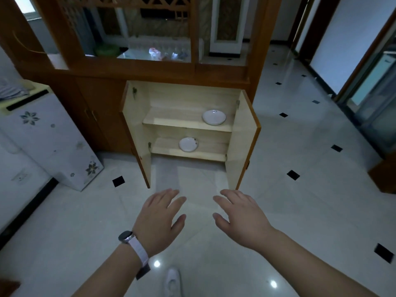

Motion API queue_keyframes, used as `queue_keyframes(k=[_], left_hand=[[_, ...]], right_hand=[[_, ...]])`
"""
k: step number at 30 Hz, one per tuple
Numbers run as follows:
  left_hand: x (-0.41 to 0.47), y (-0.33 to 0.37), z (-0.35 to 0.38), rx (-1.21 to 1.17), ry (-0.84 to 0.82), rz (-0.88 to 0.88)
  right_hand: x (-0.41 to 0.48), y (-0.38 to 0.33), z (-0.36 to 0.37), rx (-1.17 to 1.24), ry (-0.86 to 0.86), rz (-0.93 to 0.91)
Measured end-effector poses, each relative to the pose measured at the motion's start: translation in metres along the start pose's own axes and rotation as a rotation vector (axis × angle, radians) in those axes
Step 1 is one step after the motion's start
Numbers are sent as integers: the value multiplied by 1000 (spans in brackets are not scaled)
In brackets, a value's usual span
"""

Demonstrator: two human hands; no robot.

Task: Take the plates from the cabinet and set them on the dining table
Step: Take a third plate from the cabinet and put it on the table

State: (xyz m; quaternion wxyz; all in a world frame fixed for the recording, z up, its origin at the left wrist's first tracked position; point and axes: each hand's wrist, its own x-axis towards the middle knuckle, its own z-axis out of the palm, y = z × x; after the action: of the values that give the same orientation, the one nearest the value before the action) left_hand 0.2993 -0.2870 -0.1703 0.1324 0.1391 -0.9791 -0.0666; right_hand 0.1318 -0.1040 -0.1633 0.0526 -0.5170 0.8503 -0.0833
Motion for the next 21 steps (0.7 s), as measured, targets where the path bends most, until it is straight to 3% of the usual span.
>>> queue_keyframes(k=[10, 21], left_hand=[[116, -152, -7, -39, 4, 63], [201, -213, 7, -74, -51, 71]], right_hand=[[163, -33, -17, -47, 35, 71], [253, -6, -9, -18, 77, 124]])
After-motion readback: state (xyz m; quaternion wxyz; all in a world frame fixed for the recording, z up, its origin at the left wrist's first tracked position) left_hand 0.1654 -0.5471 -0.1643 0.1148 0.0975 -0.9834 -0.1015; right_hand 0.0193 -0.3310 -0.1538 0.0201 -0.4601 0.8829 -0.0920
